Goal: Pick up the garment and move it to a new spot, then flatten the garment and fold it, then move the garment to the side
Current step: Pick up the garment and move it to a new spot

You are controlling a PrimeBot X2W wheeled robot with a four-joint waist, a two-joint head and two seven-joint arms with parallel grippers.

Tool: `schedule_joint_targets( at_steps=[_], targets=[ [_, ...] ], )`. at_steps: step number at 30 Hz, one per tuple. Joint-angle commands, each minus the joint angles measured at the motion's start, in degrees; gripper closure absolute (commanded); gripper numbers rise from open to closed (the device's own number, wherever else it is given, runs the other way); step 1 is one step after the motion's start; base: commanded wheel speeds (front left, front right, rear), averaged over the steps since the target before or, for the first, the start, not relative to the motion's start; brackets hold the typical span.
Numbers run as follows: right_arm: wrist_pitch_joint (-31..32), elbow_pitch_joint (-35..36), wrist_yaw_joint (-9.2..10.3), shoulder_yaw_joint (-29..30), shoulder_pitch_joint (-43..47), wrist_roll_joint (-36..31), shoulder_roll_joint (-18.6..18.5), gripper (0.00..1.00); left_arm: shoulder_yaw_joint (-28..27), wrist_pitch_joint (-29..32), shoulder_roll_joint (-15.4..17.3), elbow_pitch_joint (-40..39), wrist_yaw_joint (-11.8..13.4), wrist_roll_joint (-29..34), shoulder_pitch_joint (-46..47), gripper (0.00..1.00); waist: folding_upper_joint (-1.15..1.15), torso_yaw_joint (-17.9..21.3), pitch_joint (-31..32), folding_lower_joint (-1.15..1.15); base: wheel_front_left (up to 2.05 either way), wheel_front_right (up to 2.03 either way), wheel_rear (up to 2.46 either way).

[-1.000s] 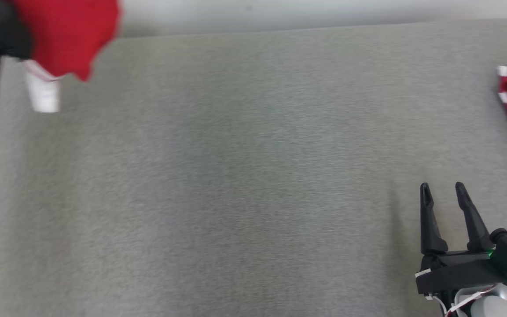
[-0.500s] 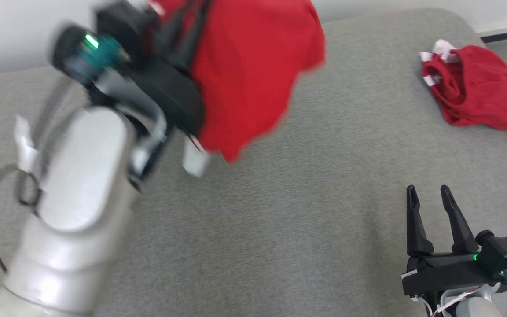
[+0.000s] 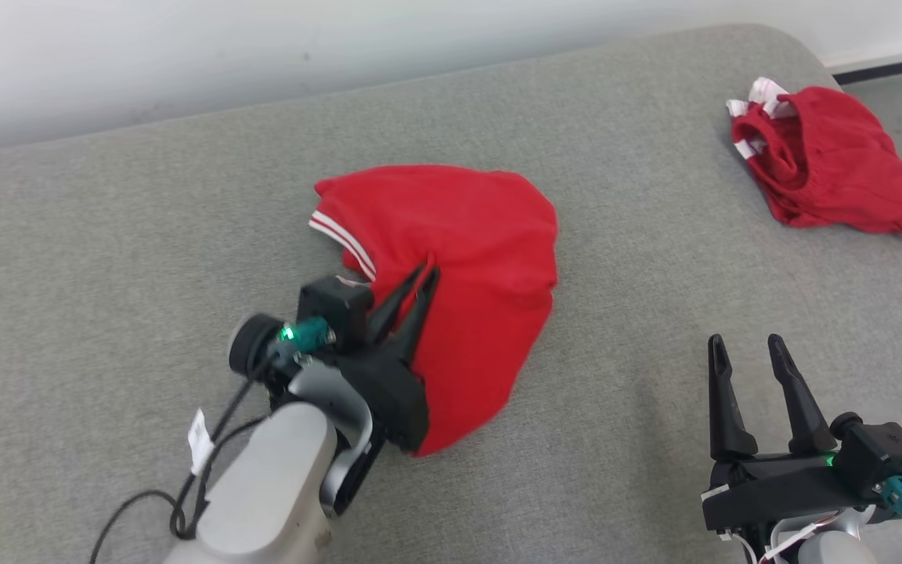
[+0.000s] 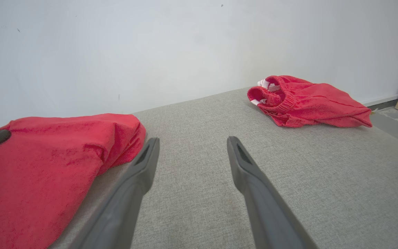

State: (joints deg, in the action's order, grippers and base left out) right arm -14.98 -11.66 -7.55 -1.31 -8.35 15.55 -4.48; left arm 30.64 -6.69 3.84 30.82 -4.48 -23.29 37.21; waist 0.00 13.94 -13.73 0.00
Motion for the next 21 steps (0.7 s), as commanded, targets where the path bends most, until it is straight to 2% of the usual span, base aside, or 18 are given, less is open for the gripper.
schedule_joint_targets(
  at_steps=[1,2,10,21],
  targets=[
    [-0.28,-0.04,0.15,-0.04,-0.09,0.01,-0.01,0.00,0.21,-0.70,-0.16,0.23,0.06,-0.09,-0.49,0.54,0.00,-0.58,0.53,0.00,0.00,0.00,0.00],
    [-0.28,-0.01,0.15,-0.23,-0.12,-0.09,-0.15,0.00,0.59,-1.27,-0.32,0.79,0.04,-0.23,-0.74,0.00,0.00,-0.87,0.78,0.00,0.00,0.00,0.00],
    [-0.28,0.48,0.15,-0.29,1.43,-0.47,-1.29,0.00,-1.39,-7.04,0.18,-0.03,2.54,-0.92,-1.60,0.00,0.00,-4.78,4.72,0.00,0.00,0.00,0.00],
    [-0.27,3.30,0.15,-0.11,4.13,-1.54,-2.17,0.00,-11.23,-8.45,8.44,-13.36,8.03,0.77,-11.12,0.00,0.00,-10.62,8.86,0.00,0.00,0.00,0.00]
  ],
)
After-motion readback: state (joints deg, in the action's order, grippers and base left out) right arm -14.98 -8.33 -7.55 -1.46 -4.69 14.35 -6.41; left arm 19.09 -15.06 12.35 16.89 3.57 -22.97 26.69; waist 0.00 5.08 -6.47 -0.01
